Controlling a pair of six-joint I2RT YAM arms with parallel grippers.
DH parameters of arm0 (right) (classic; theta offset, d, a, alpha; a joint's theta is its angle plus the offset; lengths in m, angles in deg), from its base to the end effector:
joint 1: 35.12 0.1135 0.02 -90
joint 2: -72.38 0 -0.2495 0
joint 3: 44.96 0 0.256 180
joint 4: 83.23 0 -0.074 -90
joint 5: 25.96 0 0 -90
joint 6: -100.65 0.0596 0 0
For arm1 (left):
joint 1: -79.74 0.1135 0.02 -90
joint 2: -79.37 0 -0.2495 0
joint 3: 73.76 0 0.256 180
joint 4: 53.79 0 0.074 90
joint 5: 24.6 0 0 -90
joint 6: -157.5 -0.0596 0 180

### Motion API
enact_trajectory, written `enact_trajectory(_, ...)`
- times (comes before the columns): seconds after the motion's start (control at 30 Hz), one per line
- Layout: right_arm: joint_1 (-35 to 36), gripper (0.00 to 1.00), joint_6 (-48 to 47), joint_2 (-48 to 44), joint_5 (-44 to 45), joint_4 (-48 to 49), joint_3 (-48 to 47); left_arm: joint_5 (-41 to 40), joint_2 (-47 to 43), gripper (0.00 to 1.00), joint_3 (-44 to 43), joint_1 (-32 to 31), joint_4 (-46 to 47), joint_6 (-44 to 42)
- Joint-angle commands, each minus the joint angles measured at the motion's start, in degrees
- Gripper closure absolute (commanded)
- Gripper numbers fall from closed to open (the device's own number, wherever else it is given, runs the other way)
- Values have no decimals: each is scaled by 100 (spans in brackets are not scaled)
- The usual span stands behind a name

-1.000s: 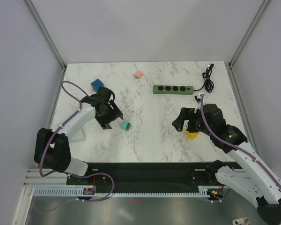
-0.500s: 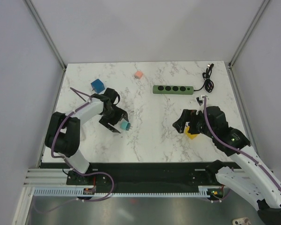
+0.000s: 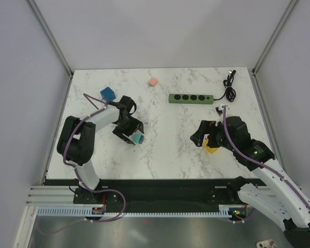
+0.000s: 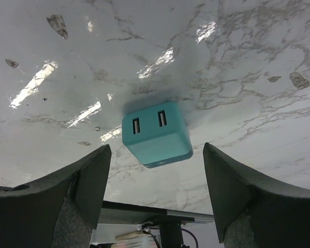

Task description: Insert the plug

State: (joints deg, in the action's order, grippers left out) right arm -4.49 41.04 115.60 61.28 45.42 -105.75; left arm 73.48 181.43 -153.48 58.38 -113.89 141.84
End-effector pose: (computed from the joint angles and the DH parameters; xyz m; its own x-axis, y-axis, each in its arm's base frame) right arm 0.1648 0.1009 0.2874 -0.6876 0.1801 -0.7034 -0.2267 0.8671 0.4436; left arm 0.3009 -0.1267 0.1283 -0.6130 -0.7839 0.0986 -0.7870 0.5947 -0.1643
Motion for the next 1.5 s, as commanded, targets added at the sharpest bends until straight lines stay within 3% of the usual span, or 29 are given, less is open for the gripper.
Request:
enact_trajectory(0.0,22,2,-16,19,-22,80,22,-263,130,21,-255,-34,14,142)
enact_trajectory(0.27,22,2,19,81,-14,115,13,-395,340,25,-265,-131,84,36)
enact_trajectory(0.5,22,2,63,186,-22,150,31,-360,358,46,-291,-263,321,-481)
enact_trajectory(0.53,22,2,81,221,-40,168,40,-325,350,55,-291,-289,356,-569)
enact_trajectory(0.67,22,2,107,292,-154,256,119,-359,139,76,-370,-403,506,-1149)
enact_trajectory(0.8,22,2,256,476,-189,247,41,-325,-413,98,-256,-509,883,-2411)
enact_trajectory(0.93,22,6,371,626,-918,378,-153,26,-1345,98,191,-676,1612,-3732)
enact_trajectory(1.07,22,9,345,731,-998,361,-417,843,-2512,98,1086,-755,2648,-4682)
enact_trajectory(1.1,22,10,327,792,-998,344,-487,1245,-2664,98,1185,-799,2755,-4962)
enact_trajectory(1.2,22,17,336,950,-1041,238,-811,1477,-3060,98,1379,-1176,2853,-5516)
enact_trajectory(1.33,22,28,353,1205,-1471,247,-1119,1416,-3140,98,1309,-1888,2914,-5773)
enact_trajectory(1.47,22,31,345,1408,-2051,282,-1305,1320,-3324,98,1352,-2310,2984,-5888)
